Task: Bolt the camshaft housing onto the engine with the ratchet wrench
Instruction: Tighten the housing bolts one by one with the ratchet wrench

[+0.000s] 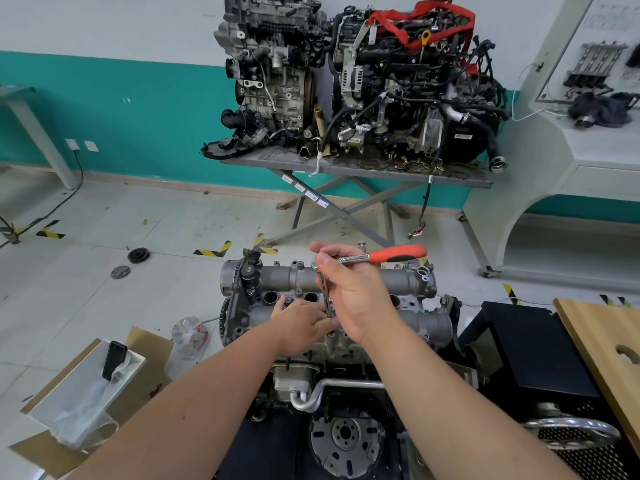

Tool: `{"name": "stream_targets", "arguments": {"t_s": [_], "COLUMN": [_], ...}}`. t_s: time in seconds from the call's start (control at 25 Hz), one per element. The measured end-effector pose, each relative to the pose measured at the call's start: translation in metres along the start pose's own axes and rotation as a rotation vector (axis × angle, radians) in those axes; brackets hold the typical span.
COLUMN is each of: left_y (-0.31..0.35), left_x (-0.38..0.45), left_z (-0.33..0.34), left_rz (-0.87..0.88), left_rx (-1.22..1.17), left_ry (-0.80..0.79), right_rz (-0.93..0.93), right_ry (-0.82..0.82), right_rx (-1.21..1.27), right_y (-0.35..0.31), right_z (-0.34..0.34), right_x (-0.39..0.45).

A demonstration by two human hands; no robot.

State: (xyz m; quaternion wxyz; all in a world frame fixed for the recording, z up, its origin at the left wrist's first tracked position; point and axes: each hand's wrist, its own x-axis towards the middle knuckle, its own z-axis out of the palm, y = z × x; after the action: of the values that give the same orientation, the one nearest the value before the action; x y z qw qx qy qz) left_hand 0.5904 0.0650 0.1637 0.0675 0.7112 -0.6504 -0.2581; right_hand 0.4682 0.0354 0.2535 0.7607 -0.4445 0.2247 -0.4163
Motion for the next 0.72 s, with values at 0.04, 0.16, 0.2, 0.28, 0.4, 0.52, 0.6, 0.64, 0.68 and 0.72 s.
{"name": "stream_targets", "arguments": {"t_s": [0.04,0.16,0.2,0.28,0.4,0.52,0.6,0.64,0.68,0.72], "left_y": [0.0,-0.002,-0.002,-0.002,-0.001,0.0,0.001,0.001,0.0,0.0], "left_x": [0.0,0.001,0.002,0.003,0.003,0.002,0.001,0.001,0.002,0.002], "left_z": [0.0,0.002,0.002,0.004,0.004,0.002,0.002,0.002,0.002,0.002], "left_rz": [0.001,0.007,0.003,-0.017,-0.025,-0.02,-0.02,-0.023,-0.024,-0.023], "left_rx": [-0.002,-0.019,-0.031,-0.053,-0.059,-0.076,-0.075,-0.072,-0.07,-0.068], "left_ry": [0.004,0.026,0.03,0.037,0.04,0.022,0.019,0.013,0.008,0.006], "right_rz": [-0.005,0.056,0.102,0.2,0.323,0.381,0.406,0.412,0.415,0.416], "right_ry": [0.002,0.008,0.016,0.007,-0.105,-0.178,-0.213,-0.222,-0.225,-0.222], "right_rx": [-0.015,-0.045,-0.076,-0.266,-0.497,-0.432,-0.311,-0.257,-0.216,-0.184], "right_y": [0.0,-0.01,-0.015,-0.023,-0.031,-0.032,-0.029,-0.028,-0.027,-0.027], "right_z": [0.001,0.002,0.003,0.008,0.013,0.01,0.004,0.002,0.0,-0.001], "right_x": [-0.001,0.001,0.004,0.012,0.021,0.022,0.023,0.024,0.024,0.023]}}
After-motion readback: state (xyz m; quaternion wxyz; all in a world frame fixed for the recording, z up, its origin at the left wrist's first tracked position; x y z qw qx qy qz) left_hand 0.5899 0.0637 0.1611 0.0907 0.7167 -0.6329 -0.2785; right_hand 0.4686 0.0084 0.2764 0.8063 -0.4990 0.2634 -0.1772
